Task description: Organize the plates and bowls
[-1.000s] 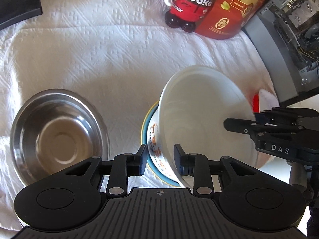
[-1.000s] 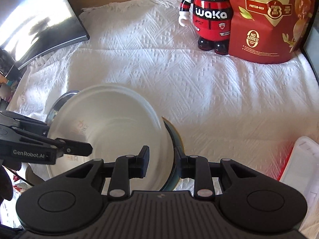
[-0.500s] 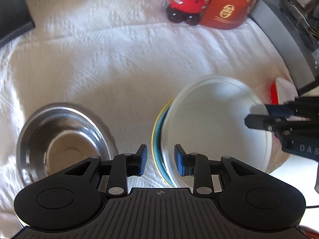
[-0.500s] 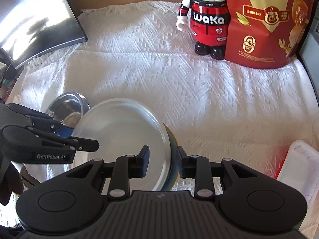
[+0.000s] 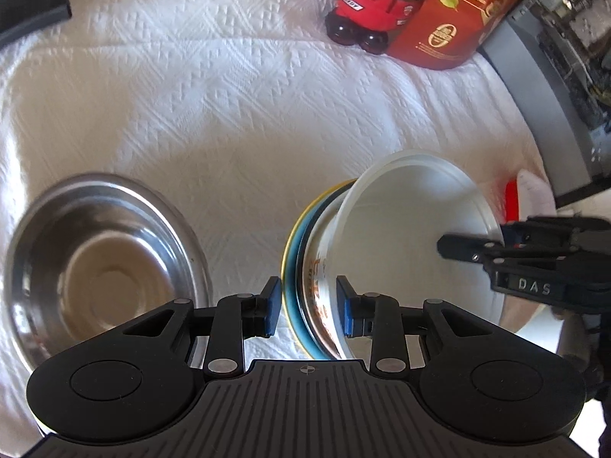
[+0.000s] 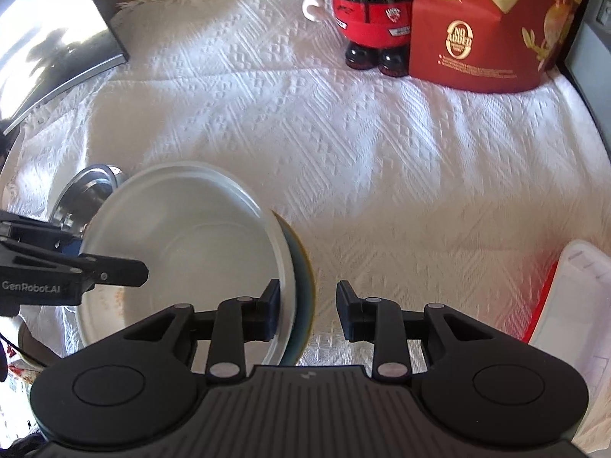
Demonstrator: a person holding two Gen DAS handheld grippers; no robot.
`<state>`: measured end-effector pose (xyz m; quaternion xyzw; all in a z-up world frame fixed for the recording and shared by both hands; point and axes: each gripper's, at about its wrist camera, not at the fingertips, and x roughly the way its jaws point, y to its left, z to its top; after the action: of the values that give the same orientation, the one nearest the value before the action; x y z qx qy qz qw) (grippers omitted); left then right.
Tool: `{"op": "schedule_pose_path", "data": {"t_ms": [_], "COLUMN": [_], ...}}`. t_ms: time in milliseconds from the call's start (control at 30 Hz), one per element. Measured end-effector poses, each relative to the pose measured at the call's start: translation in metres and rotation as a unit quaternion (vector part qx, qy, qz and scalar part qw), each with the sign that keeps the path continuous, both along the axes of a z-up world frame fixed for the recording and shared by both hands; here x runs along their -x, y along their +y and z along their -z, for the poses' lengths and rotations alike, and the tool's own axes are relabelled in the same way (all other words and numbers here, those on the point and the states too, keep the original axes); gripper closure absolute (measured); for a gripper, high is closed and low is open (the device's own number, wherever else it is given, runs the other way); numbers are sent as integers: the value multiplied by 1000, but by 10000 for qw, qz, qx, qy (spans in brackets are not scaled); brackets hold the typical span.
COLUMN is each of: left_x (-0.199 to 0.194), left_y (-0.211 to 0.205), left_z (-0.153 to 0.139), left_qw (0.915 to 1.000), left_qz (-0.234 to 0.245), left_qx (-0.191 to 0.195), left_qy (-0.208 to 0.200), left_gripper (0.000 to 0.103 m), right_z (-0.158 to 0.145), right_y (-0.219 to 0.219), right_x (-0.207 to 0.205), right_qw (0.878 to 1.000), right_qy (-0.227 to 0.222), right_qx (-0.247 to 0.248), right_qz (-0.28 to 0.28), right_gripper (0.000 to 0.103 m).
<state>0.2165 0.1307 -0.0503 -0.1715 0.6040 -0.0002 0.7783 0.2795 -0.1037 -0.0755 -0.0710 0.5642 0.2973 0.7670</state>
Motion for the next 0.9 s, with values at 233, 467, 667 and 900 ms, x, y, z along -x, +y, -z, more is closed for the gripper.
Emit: {"op": "schedule_pose_path", "data": {"t_ms": [233,467,667,900], "left_x": [1,-3,2,3], "left_y": [10,5,1,4], "left_z": [21,34,37,44], "left_qw": [9986,9976,9967,9942], "left_qz": [-396,-540,-704,-871], "left_qx": [342,430,382,631], "left_qy": [28,-69,-126,65], "left_gripper": [67,68,66,61], "right_z": [34,49,47,45], "right_y": [-4,-8,-4,1], "right_x": [-6,-6,-2,-6], "right_qw": [9950,9862,9892,9897], "right_qy": [817,1241,1104,1147], "right_qx": [-478,-960,-911,-858], "right_qz": [314,529,302,78], "right_gripper": [70,64,59,53]}}
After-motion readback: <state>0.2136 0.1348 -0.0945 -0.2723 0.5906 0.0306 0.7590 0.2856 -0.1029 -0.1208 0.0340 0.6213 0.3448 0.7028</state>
